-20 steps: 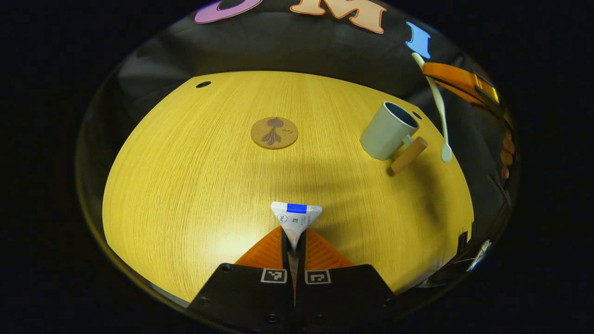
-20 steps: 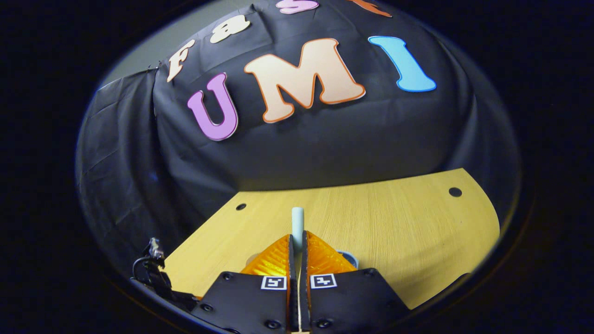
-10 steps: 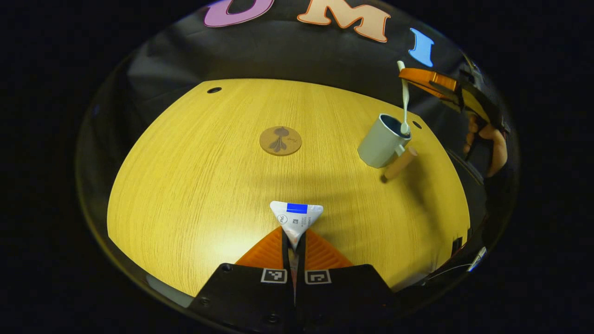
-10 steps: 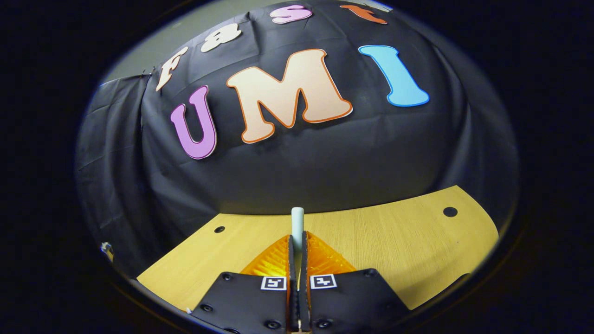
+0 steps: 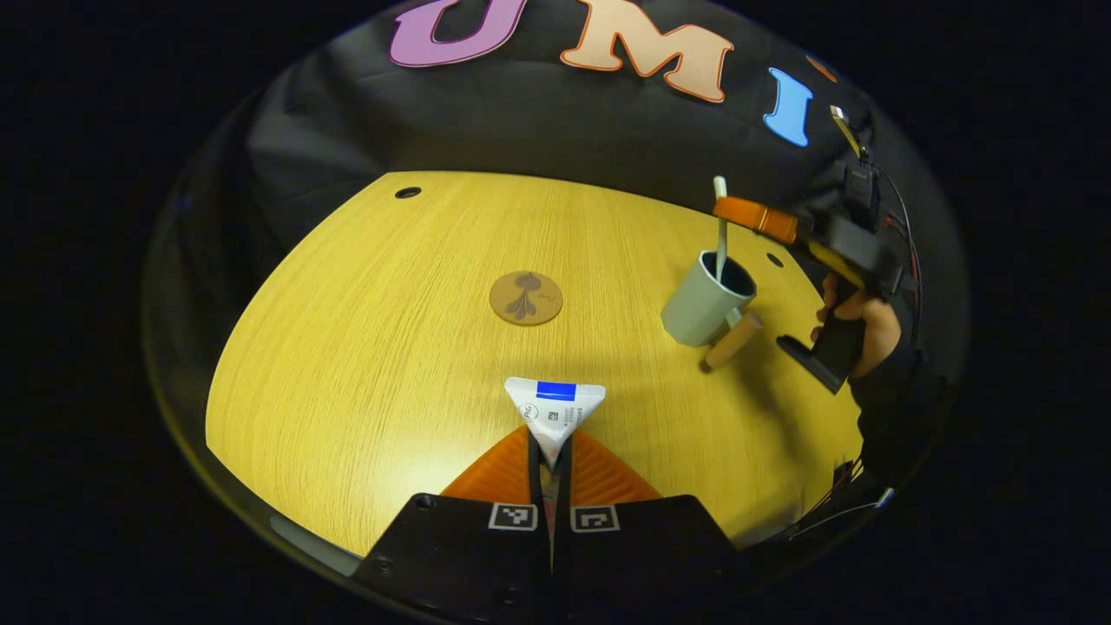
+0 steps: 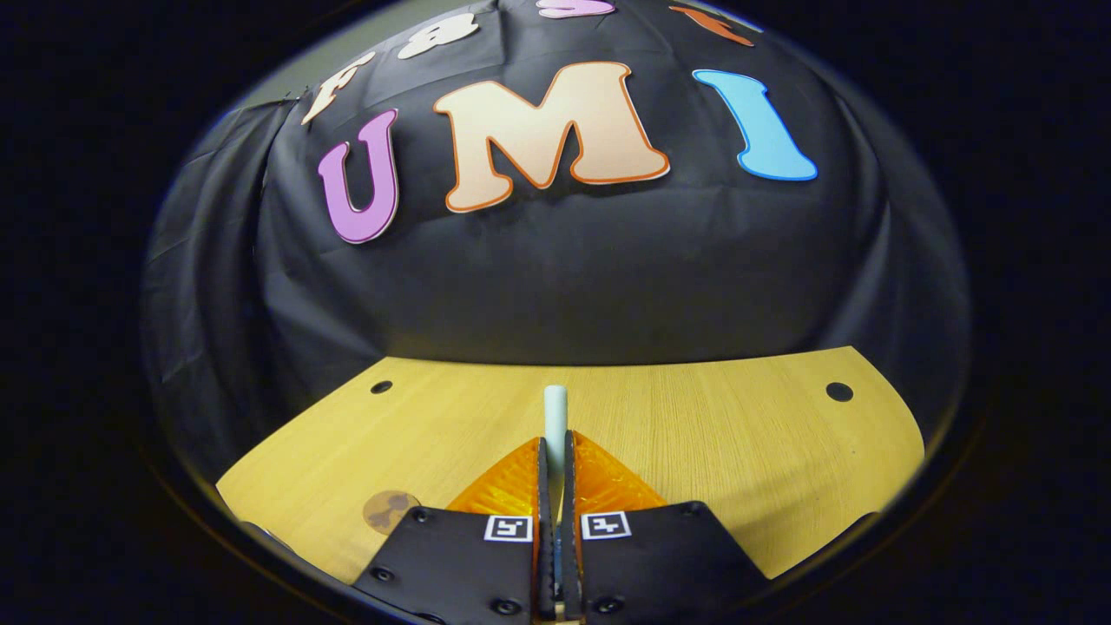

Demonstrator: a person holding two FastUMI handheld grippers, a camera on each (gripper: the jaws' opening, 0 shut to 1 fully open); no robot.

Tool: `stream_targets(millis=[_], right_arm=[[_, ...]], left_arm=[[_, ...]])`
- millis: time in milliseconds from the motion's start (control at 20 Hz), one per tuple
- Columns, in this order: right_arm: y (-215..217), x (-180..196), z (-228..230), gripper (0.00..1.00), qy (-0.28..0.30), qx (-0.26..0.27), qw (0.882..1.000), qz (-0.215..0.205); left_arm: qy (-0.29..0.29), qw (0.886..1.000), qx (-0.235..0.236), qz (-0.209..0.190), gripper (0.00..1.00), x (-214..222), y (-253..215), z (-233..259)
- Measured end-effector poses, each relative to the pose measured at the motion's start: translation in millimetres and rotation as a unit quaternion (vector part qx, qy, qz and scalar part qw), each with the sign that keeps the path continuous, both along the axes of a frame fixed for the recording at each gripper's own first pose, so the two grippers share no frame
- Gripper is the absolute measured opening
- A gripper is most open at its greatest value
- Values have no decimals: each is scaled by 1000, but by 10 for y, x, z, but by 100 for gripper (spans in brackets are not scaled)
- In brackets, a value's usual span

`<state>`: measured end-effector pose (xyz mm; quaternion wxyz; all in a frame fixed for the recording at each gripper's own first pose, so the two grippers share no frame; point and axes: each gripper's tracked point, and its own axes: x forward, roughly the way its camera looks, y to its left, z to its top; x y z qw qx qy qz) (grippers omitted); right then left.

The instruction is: Put the toothbrush and toothpaste on the desktop into the cup, then pick up the cup and place it on the coaster on the desktop.

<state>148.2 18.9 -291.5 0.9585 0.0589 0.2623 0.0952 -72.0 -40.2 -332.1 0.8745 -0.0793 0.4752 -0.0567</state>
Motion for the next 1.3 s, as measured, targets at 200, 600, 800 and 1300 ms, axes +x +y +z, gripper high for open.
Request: stream_targets(millis=[200, 600, 800, 1300], right_arm=[[15, -186, -122, 15, 32, 13, 999, 5], [-260, -674, 95, 100, 46, 26, 999, -1], [-570, -1062, 104, 94, 68, 25, 997, -16], [-1199, -1797, 0, 98, 116, 9, 992, -48]], left_arm=[[-27, 1000, -5, -14, 0, 194, -41, 113], [-76, 995, -29, -59, 0, 600, -367, 344], [-121, 988, -60, -76, 0, 893, -664, 534], [-263, 951, -126, -99, 0, 1674, -1420, 1071]])
